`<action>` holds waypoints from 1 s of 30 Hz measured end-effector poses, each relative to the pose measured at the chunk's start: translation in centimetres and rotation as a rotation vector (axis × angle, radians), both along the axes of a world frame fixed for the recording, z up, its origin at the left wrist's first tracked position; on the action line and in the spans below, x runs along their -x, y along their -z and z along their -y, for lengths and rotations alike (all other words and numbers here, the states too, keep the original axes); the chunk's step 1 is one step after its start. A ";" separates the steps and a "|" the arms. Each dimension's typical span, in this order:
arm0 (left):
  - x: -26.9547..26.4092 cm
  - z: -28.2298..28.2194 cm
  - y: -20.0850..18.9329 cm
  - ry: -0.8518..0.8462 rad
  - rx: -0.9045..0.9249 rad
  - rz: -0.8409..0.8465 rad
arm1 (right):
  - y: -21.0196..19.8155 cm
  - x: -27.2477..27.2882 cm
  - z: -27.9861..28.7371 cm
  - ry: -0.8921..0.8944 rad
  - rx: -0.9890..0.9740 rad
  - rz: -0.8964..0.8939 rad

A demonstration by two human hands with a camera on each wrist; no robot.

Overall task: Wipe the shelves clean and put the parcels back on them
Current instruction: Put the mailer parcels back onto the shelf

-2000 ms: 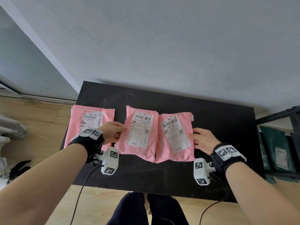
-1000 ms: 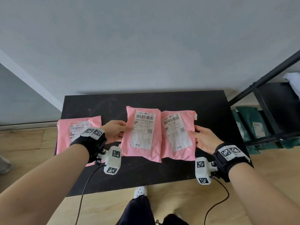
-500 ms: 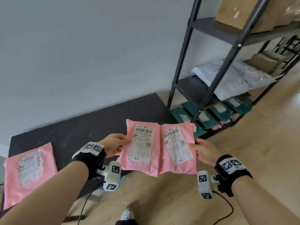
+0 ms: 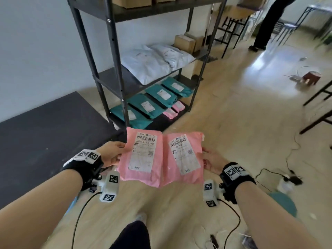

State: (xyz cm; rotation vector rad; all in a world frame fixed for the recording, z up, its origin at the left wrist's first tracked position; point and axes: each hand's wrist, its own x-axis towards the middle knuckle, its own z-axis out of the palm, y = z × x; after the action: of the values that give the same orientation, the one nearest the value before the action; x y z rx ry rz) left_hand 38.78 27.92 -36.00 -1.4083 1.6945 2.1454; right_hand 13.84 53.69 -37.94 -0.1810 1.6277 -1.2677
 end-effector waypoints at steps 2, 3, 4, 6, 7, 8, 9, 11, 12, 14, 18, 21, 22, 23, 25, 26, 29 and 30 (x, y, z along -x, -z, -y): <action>3.3 -0.6 0.7 0.025 -0.005 0.000 | 0.3 2.8 -1.5 0.025 0.013 0.010; 5.0 -0.7 1.0 0.040 -0.005 0.004 | 0.4 4.2 -1.9 0.038 0.016 0.011; 6.7 -0.6 1.3 0.054 -0.007 0.011 | 0.4 5.7 -2.2 0.048 0.018 0.014; 10.3 -0.1 2.3 0.071 -0.013 0.026 | 0.8 8.9 -2.3 0.069 0.018 0.018; 12.2 0.1 2.7 0.077 -0.016 0.031 | 0.9 10.6 -2.2 0.079 0.013 0.020; 14.2 0.4 3.3 0.077 -0.029 0.034 | 1.2 12.4 -2.1 0.089 -0.002 0.022; 16.1 0.7 3.9 0.079 -0.046 0.040 | 1.4 14.2 -1.9 0.100 -0.011 0.028; 20.1 1.0 5.0 0.081 -0.076 0.053 | 1.7 18.2 -1.2 0.099 -0.040 0.037; 22.2 1.2 5.5 0.071 -0.082 0.062 | 1.8 20.2 -0.8 0.094 -0.060 0.037; 25.9 1.7 6.3 0.044 -0.096 0.077 | 1.9 24.2 0.3 0.077 -0.079 0.050; 33.0 3.2 6.6 -0.025 -0.129 0.093 | 2.3 32.5 3.4 0.031 -0.096 0.039; 37.7 4.6 6.8 -0.081 -0.146 0.116 | 3.2 38.3 5.5 -0.008 -0.095 0.051; 39.1 5.0 7.2 -0.098 -0.153 0.125 | 3.5 40.2 6.2 -0.020 -0.103 0.054; 40.5 5.3 7.6 -0.115 -0.160 0.135 | 3.8 42.2 7.0 -0.038 -0.107 0.058; 43.2 5.7 8.5 -0.154 -0.180 0.140 | 4.9 46.4 8.6 -0.085 -0.131 0.054; 44.6 5.8 9.1 -0.180 -0.194 0.140 | 5.4 48.4 9.6 -0.127 -0.146 0.052; 48.4 5.8 11.4 -0.278 -0.222 0.165 | 7.5 54.4 12.7 -0.259 -0.195 0.037; 49.6 5.8 12.5 -0.327 -0.228 0.167 | 8.4 56.3 13.8 -0.295 -0.207 0.021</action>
State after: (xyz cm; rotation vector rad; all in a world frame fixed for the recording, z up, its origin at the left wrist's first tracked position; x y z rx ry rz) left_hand -10.81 22.11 -48.45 -1.8350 1.1879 2.2094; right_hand -42.48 39.84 -46.34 -0.2675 1.6336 -0.8700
